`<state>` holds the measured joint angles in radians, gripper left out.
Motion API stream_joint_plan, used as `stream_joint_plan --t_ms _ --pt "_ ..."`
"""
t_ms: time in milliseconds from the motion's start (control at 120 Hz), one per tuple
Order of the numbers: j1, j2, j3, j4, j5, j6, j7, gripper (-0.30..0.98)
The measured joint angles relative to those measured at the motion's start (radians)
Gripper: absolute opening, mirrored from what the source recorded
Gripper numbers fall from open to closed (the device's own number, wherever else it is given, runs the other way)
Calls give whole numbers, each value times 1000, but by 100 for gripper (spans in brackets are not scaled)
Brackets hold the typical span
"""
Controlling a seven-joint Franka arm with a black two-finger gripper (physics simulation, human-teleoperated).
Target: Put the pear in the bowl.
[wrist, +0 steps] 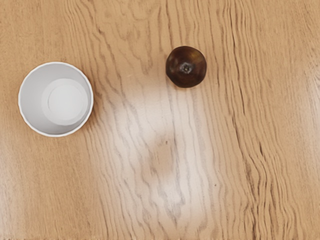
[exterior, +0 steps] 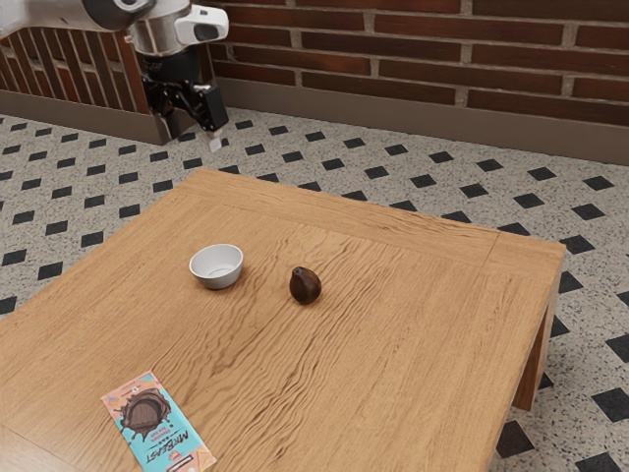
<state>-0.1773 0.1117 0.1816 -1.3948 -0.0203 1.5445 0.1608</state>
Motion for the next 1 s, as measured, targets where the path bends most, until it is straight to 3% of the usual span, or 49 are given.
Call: stream_joint_plan --t_ms 300,808,1000 --pt "-12 19 -5 0 5 -5 -32 69" --pt "-35 457 -43 94 -32 186 -60 69" --pt "-45 594 -40 251 -6 128 -64 69"
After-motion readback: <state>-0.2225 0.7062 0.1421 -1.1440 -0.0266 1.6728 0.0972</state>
